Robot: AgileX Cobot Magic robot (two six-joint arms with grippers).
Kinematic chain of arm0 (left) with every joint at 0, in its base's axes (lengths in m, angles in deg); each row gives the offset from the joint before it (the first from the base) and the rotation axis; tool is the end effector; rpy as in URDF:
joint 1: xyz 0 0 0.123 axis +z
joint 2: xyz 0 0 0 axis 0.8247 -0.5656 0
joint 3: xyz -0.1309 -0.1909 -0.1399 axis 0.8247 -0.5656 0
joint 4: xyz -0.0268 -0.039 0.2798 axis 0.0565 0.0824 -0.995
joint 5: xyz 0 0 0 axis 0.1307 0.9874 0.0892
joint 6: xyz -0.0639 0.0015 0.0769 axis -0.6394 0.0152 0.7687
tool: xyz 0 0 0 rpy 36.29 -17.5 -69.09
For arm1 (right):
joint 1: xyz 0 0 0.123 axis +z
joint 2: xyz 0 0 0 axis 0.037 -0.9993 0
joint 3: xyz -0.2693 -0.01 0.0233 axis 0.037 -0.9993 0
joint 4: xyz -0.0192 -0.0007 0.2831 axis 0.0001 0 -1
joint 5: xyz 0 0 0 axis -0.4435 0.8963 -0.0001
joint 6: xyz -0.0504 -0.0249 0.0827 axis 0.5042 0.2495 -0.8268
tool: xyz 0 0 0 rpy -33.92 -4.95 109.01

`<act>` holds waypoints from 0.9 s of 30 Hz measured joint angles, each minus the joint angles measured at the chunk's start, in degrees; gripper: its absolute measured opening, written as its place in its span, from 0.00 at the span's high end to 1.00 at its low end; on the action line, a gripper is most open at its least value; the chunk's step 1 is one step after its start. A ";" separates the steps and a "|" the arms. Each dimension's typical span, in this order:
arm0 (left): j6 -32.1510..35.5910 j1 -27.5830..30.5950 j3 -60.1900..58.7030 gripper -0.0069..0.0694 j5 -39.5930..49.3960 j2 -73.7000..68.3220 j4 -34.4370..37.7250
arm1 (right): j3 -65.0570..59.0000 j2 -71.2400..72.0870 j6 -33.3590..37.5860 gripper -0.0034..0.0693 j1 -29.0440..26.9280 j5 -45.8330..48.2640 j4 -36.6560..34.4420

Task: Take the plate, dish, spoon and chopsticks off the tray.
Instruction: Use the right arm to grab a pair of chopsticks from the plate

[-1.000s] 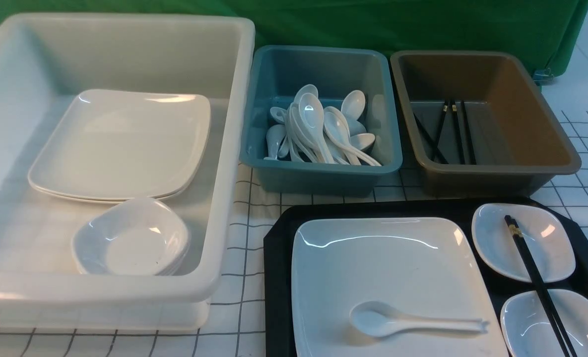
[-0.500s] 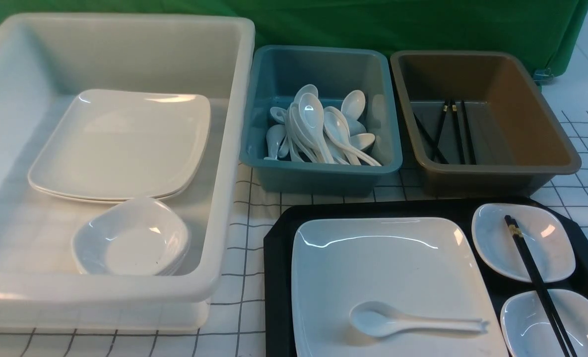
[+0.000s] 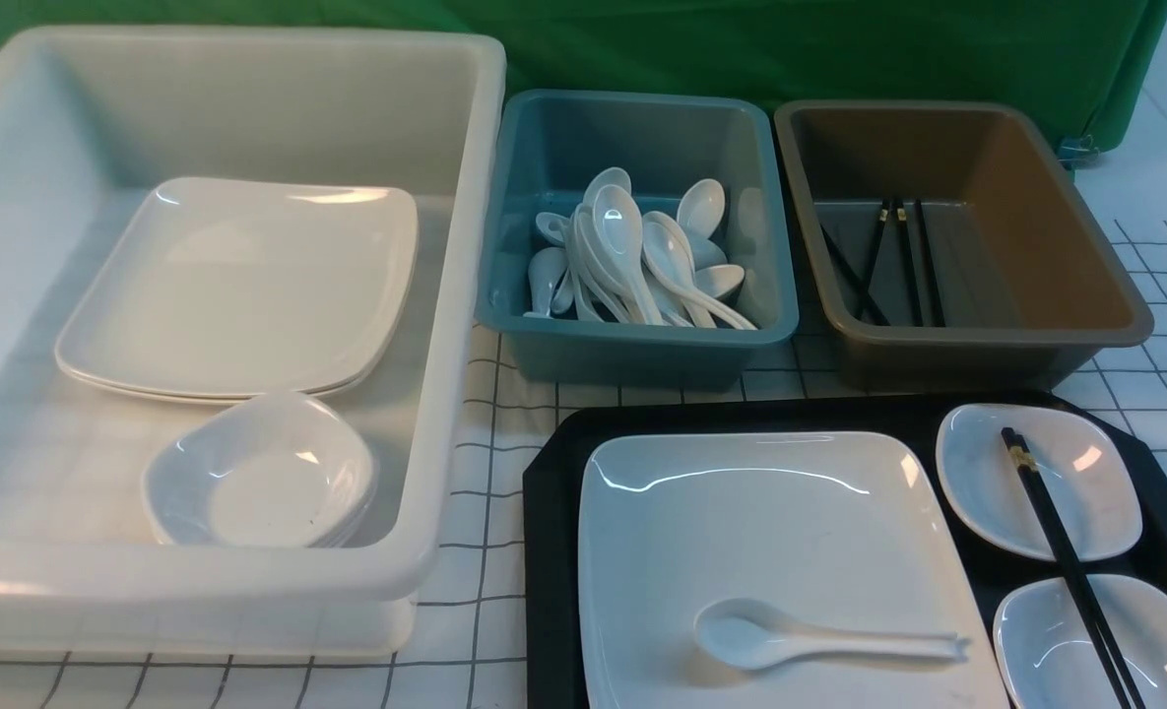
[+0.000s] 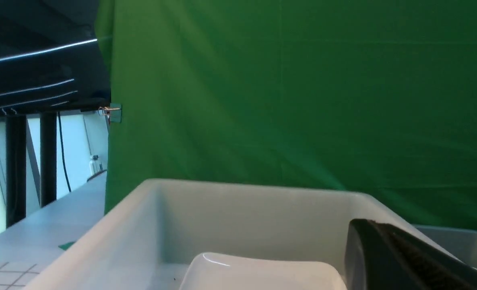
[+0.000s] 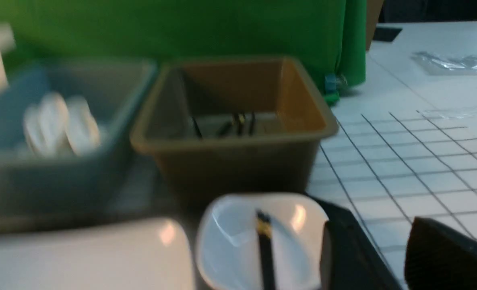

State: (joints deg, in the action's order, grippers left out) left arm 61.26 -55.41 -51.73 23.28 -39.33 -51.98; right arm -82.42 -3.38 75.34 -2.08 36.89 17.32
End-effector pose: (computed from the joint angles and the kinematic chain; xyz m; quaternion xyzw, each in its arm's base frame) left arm 0.1079 0.0049 0.2345 -0.0378 0.5865 -0.0109 0.8090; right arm 0.1132 0.0007 0.2047 0.0749 0.6934 0.0815 0.7120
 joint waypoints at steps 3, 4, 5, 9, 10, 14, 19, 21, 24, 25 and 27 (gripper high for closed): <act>-5.73 0.00 0.00 0.90 -2.25 0.00 -0.18 | 0.00 0.00 -13.66 0.61 0.00 -7.90 -2.40; -9.81 0.00 0.00 0.90 -3.07 0.00 -0.18 | 0.00 0.00 -15.84 0.61 0.00 -9.59 -2.77; -14.29 0.00 0.00 0.90 -4.98 0.00 -0.18 | 0.00 0.00 -18.02 0.61 0.00 -11.63 -2.98; -25.33 0.00 0.00 0.90 -15.15 0.00 -0.18 | 0.00 0.00 -19.41 0.61 0.00 -15.51 -3.24; -26.76 0.00 0.00 0.90 -19.89 0.00 -0.18 | 0.00 0.00 -18.86 0.61 0.00 -17.08 -3.30; -28.69 0.00 7.12 0.90 -22.46 -0.39 1.25 | 0.07 0.04 -20.26 0.61 0.00 -25.68 -3.36; -28.77 0.00 29.35 0.90 1.07 -8.34 -3.11 | 14.45 -1.66 -21.15 0.76 0.00 -13.16 5.23; -28.60 0.00 36.63 0.90 12.54 -13.61 -4.74 | 21.88 -4.54 -20.01 0.84 0.00 -4.91 8.19; -24.47 0.00 48.31 0.90 36.27 -23.87 -5.72 | 36.51 -14.05 -12.15 0.93 0.00 14.32 8.67; -23.10 0.00 50.40 0.90 41.71 -25.95 -5.60 | 39.86 -16.19 -9.89 0.94 0.00 18.09 8.14; -21.13 0.00 52.78 0.90 49.11 -30.65 -4.97 | 43.70 -20.72 -5.92 0.94 0.00 24.56 6.89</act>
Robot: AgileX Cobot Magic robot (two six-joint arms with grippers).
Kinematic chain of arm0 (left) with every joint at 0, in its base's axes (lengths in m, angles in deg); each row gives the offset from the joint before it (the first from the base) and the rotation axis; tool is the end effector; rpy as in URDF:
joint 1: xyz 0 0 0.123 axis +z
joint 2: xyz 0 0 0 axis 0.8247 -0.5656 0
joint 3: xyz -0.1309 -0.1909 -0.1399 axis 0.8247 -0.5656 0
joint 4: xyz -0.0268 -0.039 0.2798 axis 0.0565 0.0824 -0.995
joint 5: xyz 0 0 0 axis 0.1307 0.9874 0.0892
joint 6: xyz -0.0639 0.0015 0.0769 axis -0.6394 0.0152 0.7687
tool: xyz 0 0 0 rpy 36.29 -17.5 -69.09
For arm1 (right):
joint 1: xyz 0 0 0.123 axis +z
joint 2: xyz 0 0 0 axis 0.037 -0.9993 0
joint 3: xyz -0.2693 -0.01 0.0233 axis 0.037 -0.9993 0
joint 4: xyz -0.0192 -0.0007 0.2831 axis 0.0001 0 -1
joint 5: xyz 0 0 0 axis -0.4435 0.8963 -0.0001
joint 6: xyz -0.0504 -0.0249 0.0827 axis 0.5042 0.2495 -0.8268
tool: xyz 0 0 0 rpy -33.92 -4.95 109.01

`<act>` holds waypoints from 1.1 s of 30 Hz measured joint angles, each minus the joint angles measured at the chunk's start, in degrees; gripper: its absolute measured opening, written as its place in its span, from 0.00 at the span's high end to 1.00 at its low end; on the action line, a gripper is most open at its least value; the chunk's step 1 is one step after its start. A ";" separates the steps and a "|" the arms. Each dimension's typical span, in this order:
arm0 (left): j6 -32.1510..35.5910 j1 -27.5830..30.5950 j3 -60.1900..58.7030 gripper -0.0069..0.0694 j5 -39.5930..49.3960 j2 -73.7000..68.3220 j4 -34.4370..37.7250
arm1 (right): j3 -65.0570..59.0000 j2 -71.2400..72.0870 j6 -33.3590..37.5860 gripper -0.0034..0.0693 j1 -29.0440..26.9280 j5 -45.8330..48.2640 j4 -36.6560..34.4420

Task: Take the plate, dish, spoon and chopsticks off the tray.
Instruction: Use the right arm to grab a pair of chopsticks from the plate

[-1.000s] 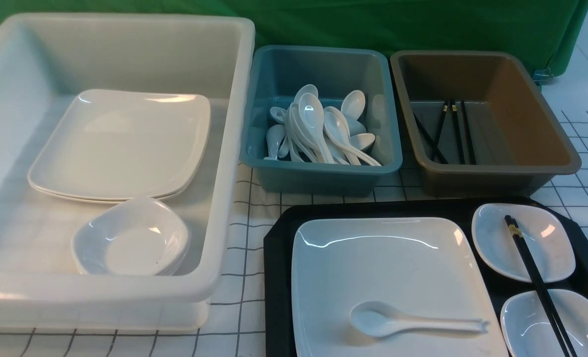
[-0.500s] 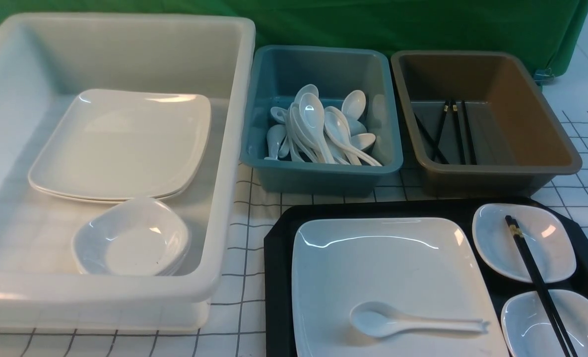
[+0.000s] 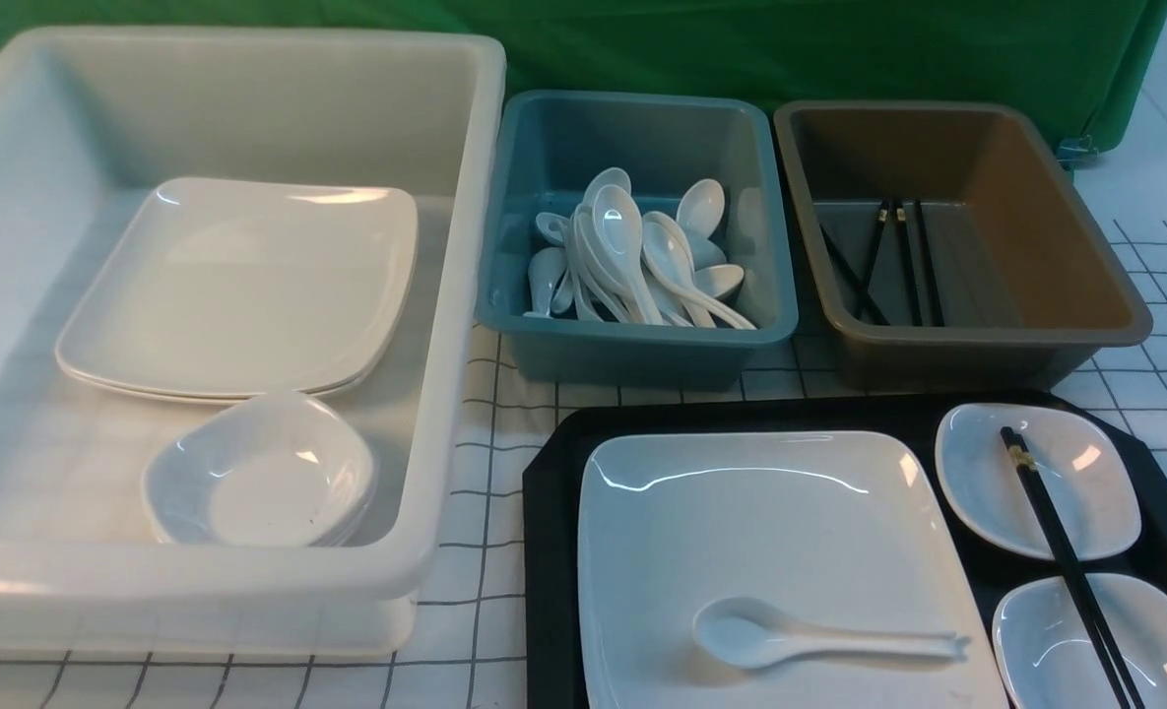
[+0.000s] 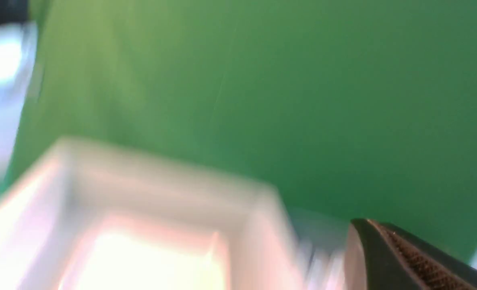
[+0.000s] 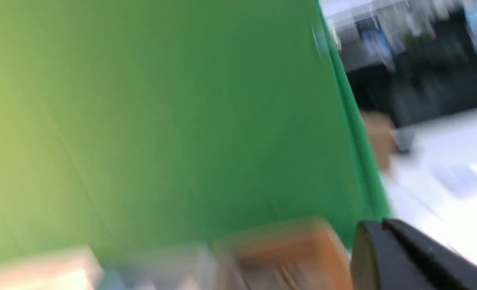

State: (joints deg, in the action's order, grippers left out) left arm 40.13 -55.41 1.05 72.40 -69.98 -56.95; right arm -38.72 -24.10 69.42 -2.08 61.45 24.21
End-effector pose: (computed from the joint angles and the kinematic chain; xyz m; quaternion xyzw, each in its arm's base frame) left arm 0.1321 -0.0060 0.4225 -0.1050 0.7504 -0.1300 0.6395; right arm 0.1066 0.0001 0.4006 0.0721 0.7037 0.0726 0.7031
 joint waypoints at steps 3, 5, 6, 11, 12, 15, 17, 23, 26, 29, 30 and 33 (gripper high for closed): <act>4.89 0.00 2.20 0.90 12.38 -8.13 2.23 | 8.31 -10.59 10.41 0.94 0.00 17.22 -3.18; 8.59 0.00 2.17 0.90 19.87 -15.67 5.58 | 11.15 -21.49 17.70 0.94 0.00 28.69 -7.02; 9.73 0.00 2.17 0.90 21.60 -17.59 6.57 | 11.35 -24.28 18.72 0.94 0.00 30.10 -7.87; 15.27 0.00 2.17 0.90 21.65 -24.36 11.07 | 11.92 -37.36 22.71 0.94 0.00 34.04 -9.81; 17.81 -0.44 2.17 0.91 19.34 -25.95 13.99 | 12.67 -42.69 23.11 0.94 0.00 34.09 -9.93; 21.10 -4.34 2.36 0.91 16.91 -27.53 19.77 | 14.04 -49.28 23.11 0.93 0.00 32.60 -10.11; 21.85 -11.47 2.62 0.91 14.71 -28.36 21.35 | 15.19 -53.90 23.11 0.88 0.00 30.69 -10.16; 15.66 -34.65 2.73 0.91 4.32 -32.63 13.38 | 19.02 -66.22 22.71 0.52 0.00 25.18 -10.81; 14.23 -42.02 3.99 0.91 -0.32 -36.47 10.83 | 20.46 -70.66 22.35 0.39 0.00 23.08 -10.81; 13.81 -46.68 7.81 0.91 -3.07 -41.57 10.15 | 21.74 -74.85 22.29 0.34 0.00 21.73 -10.81; 13.81 -46.68 7.81 0.91 -3.07 -41.90 10.15 | 21.74 -75.09 22.29 0.34 0.00 21.73 -10.81; 13.81 -47.78 12.12 0.91 -3.91 -47.12 9.44 | 22.08 -78.95 22.23 0.33 0.00 20.74 -10.89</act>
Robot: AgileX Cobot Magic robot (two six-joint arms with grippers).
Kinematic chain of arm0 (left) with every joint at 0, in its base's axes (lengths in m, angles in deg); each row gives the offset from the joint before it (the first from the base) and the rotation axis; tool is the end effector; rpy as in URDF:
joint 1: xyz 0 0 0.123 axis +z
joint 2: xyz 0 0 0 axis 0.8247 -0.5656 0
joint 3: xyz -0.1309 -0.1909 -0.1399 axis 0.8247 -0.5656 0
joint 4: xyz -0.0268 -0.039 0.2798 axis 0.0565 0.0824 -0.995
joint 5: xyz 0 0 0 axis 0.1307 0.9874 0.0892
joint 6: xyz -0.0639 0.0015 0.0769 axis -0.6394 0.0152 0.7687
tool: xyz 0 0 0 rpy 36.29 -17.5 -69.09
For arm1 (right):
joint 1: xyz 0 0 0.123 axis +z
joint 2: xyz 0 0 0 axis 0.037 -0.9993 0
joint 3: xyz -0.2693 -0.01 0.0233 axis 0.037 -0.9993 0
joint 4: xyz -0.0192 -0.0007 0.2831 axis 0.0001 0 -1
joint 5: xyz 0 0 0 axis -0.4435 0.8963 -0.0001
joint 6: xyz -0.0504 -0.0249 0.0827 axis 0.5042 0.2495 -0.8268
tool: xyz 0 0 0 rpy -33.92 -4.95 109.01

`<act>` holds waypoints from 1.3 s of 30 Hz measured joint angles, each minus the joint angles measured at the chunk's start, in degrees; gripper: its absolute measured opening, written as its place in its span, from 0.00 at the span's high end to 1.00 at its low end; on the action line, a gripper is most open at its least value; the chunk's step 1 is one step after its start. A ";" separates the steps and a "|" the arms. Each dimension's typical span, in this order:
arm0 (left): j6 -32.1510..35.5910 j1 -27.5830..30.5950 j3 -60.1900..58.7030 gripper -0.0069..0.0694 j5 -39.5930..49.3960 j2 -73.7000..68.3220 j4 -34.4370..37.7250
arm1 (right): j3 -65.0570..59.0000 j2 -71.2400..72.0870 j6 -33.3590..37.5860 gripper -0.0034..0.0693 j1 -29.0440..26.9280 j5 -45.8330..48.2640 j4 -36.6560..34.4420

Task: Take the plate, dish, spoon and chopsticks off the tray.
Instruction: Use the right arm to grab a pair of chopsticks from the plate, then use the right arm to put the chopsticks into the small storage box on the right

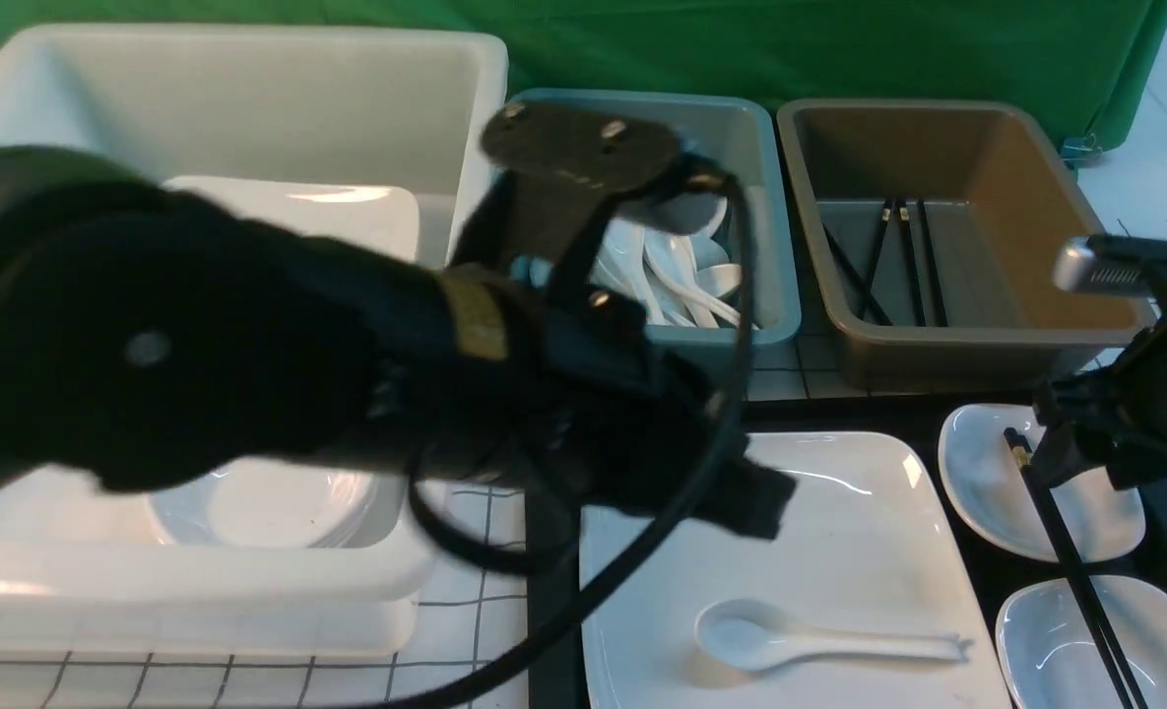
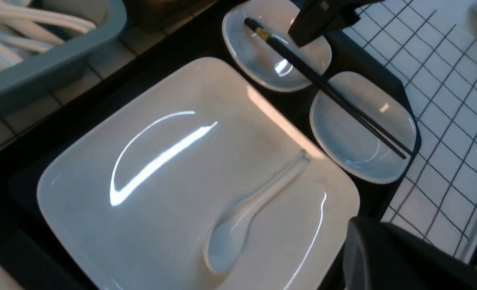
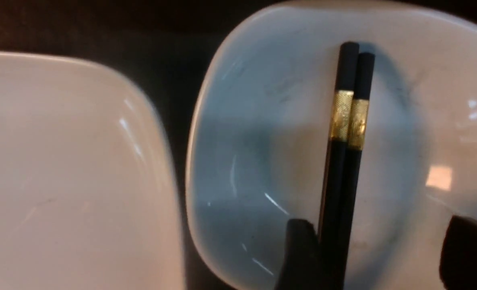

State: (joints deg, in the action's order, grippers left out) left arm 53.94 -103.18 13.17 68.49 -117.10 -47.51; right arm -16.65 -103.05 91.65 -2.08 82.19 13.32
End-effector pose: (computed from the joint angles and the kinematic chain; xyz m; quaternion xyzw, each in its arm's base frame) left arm 0.2193 -0.2614 0.3093 0.2936 0.8510 -0.2741 0.3384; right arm 0.3610 0.0143 0.1602 -0.0354 0.9907 0.0668 0.1135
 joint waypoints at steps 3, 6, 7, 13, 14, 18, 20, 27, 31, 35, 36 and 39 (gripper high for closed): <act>0.00 0.00 2.38 0.91 -0.17 -3.66 -1.28 | -0.01 -2.36 -1.47 0.33 0.06 -0.16 -0.05; 0.00 0.00 3.42 0.91 -0.17 -6.37 -1.58 | 0.01 -4.03 -1.75 0.36 0.74 -1.36 -0.05; 0.00 0.00 3.50 0.91 0.07 -6.92 -1.58 | 0.01 -4.22 -1.75 0.40 1.02 -1.70 -0.05; 0.00 0.00 3.66 0.91 0.37 -7.71 -1.58 | 0.05 -4.42 -1.75 0.78 2.26 -2.83 -0.06; 0.00 0.00 3.66 0.91 0.37 -7.71 -1.67 | 0.11 -4.42 -1.70 0.79 2.26 -2.83 -0.06; -0.30 0.00 3.66 0.91 0.64 -7.73 -1.78 | 0.11 -4.42 -1.70 0.78 2.26 -2.90 -0.06; 0.00 0.00 3.66 0.91 0.64 -7.73 -1.84 | 0.11 -4.42 -1.70 0.78 2.27 -2.90 -0.01; 0.00 0.00 3.66 0.91 0.78 -7.73 -1.84 | 0.11 -3.70 -1.28 0.78 2.39 -1.63 -0.01; -0.30 0.00 3.66 0.91 0.78 -7.73 -1.47 | 0.11 -0.32 -0.46 0.78 2.44 1.77 -0.08; -0.45 0.00 3.78 0.91 0.78 -7.73 -1.15 | -0.34 5.24 1.25 0.78 3.50 3.53 -0.88; -0.45 0.00 3.90 0.91 0.78 -7.73 -1.15 | -0.52 6.22 1.31 0.78 3.80 3.59 -1.29; -0.45 0.00 4.44 0.91 -0.47 -7.73 -1.15 | -1.27 10.71 1.57 0.78 4.78 4.57 -3.22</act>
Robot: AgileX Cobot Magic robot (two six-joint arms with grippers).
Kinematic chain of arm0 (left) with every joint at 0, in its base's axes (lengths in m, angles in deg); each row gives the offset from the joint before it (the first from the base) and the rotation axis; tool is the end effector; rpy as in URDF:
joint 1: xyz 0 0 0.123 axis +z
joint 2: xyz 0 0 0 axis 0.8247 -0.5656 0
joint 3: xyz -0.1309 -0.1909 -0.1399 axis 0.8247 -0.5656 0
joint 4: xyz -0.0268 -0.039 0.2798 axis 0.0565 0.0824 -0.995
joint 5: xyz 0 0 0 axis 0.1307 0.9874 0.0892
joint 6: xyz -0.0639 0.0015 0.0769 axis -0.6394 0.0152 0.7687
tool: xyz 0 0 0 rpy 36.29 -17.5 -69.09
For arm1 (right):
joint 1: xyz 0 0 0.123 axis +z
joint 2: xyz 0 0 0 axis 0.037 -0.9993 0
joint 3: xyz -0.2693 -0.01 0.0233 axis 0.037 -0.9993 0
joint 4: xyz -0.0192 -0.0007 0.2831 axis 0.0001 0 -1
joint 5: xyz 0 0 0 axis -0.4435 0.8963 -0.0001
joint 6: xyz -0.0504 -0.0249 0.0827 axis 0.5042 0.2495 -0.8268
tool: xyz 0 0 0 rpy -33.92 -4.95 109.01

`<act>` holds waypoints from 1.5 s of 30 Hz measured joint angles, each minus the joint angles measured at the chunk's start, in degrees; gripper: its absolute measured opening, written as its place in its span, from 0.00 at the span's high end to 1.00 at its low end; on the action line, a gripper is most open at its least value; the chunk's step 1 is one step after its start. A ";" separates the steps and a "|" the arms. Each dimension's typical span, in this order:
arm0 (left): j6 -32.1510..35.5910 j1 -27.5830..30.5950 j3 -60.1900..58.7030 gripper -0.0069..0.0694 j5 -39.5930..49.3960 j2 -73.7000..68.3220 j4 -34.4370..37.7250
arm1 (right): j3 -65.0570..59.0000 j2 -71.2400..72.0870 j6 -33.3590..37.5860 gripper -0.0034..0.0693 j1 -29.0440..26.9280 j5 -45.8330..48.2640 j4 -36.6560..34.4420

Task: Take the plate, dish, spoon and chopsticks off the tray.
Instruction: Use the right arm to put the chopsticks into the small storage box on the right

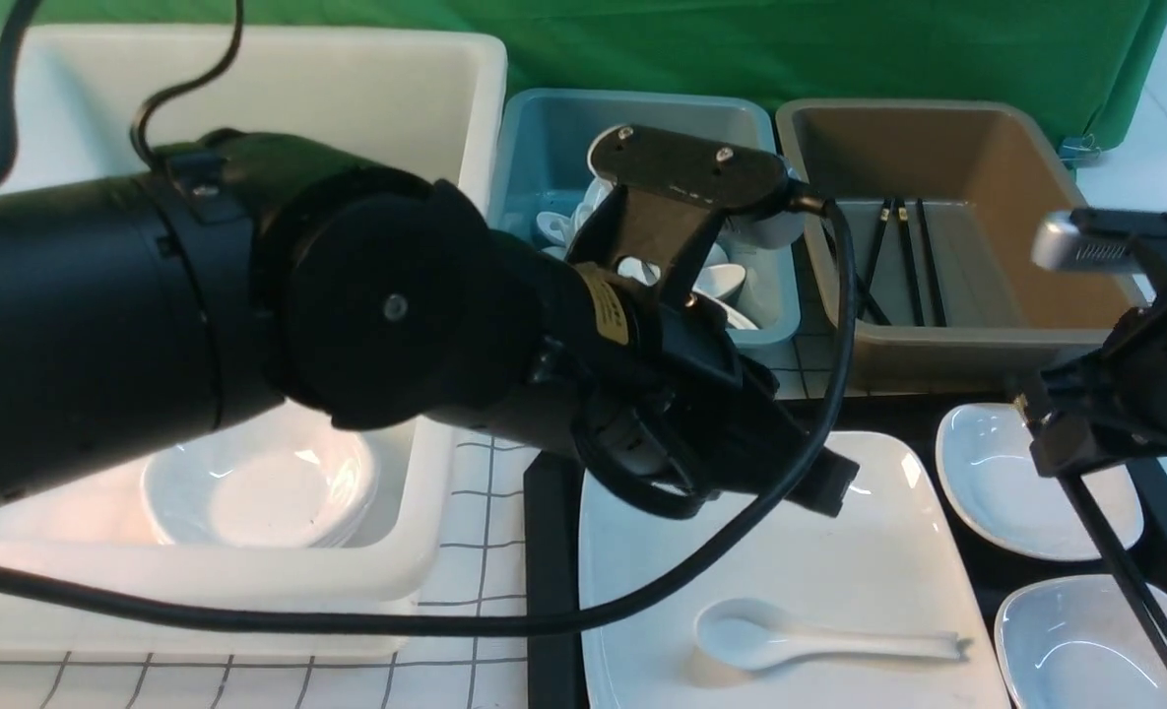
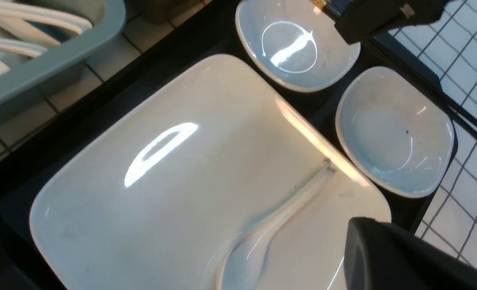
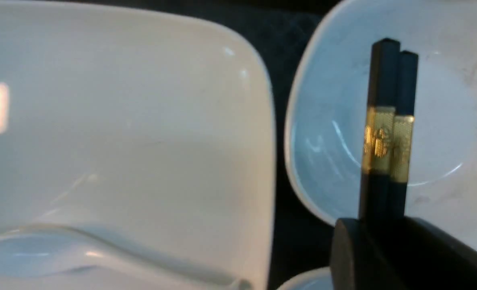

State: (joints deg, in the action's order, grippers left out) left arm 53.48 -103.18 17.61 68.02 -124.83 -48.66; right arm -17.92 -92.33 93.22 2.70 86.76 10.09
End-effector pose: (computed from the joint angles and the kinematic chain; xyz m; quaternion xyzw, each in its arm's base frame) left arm 0.2415 -0.2839 0.2892 0.2965 0.8617 -0.2569 0.3219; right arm 0.3341 0.0476 0.2181 -0.0853 0.9793 0.0981 0.1550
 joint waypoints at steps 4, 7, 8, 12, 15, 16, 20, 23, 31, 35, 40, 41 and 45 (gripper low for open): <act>0.00 0.00 1.00 0.91 -5.26 0.00 -0.62 | 2.28 4.64 1.90 0.78 0.31 0.03 -3.98; 0.00 0.30 2.29 0.91 -13.19 0.00 -2.45 | 8.74 5.17 2.25 0.78 -0.28 -2.02 -4.99; 0.00 0.72 2.66 0.91 -15.20 0.00 -2.63 | 11.10 4.82 2.39 0.78 -0.50 -3.32 -4.98; 0.00 2.93 3.24 0.91 -24.94 0.00 -2.76 | 19.79 0.89 2.81 0.78 -0.95 -12.78 -5.13; 0.00 5.08 3.24 0.91 -28.80 0.00 -2.80 | 24.66 -3.89 2.81 0.78 -1.21 -21.65 -5.32; 0.00 5.91 3.24 0.91 -29.12 -0.05 -2.80 | 26.09 -5.46 2.74 0.78 -1.22 -24.35 -5.32; 0.00 8.65 3.24 0.91 -27.37 -0.46 -2.87 | 30.07 -13.54 2.61 0.78 -1.33 -32.25 -5.32; 0.00 9.30 3.24 0.91 -25.08 -0.91 -4.33 | 31.59 -19.18 1.28 0.78 -1.33 -36.90 -5.32; 0.05 9.35 3.24 0.91 -16.70 -1.56 -6.78 | 32.00 -28.31 0.04 0.75 -1.33 -43.86 -5.32; 0.05 9.35 3.24 0.91 -13.66 -1.56 -6.96 | 32.02 -28.59 0.04 0.59 -1.33 -42.98 -5.32; 0.05 9.35 3.24 0.91 -9.39 -1.81 -6.90 | 32.40 -27.05 -0.09 0.39 -1.33 -31.53 -5.38; 0.05 9.35 3.24 0.91 -8.00 -1.95 -6.90 | 32.40 -25.98 -0.09 0.40 -1.37 -27.69 -5.41; 0.45 9.35 3.24 0.91 -2.02 -2.50 -5.03 | 32.40 -20.49 2.88 0.58 -1.37 -13.10 -5.37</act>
State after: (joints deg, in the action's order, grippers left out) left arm 53.94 -93.83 20.85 66.00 -127.33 -53.69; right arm 14.48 -112.82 96.10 1.33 73.66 4.73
